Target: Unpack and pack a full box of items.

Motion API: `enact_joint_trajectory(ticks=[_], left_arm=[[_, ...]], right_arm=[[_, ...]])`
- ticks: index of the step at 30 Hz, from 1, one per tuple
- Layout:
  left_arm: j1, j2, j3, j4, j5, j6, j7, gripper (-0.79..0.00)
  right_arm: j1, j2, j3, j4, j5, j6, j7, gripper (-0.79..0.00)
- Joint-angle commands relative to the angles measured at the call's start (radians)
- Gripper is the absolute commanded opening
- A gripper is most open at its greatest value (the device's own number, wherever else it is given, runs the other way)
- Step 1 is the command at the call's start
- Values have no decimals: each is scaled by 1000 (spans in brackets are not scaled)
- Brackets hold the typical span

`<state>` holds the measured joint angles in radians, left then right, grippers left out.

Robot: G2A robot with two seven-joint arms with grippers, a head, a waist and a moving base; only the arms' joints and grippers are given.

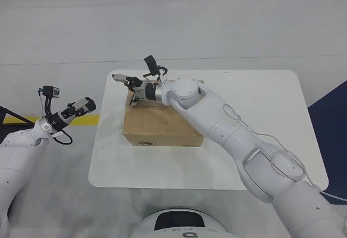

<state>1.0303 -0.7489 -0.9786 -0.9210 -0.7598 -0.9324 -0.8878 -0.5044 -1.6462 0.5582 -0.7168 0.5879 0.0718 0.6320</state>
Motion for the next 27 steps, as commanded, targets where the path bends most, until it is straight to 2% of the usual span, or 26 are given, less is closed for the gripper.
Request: enact_joint_trajectory(ticks=[1, 5, 12, 20, 27], left_arm=[[0, 0, 0, 0, 0, 0, 0, 0], [0, 0, 0, 0, 0, 0, 0, 0], [0, 0, 0, 0, 0, 0, 0, 0], [0, 0, 0, 0, 0, 0, 0, 0], [0, 0, 0, 0, 0, 0, 0, 0]], right_arm=[[19, -20, -15, 37, -3, 34, 9, 0], [39, -50, -28, 103, 2, 64, 41, 0], [39, -56, 5, 180, 12, -16, 109, 0], [9, -25, 59, 161, -21, -36, 134, 0], [-49, 26, 125, 61, -64, -37, 148, 0]])
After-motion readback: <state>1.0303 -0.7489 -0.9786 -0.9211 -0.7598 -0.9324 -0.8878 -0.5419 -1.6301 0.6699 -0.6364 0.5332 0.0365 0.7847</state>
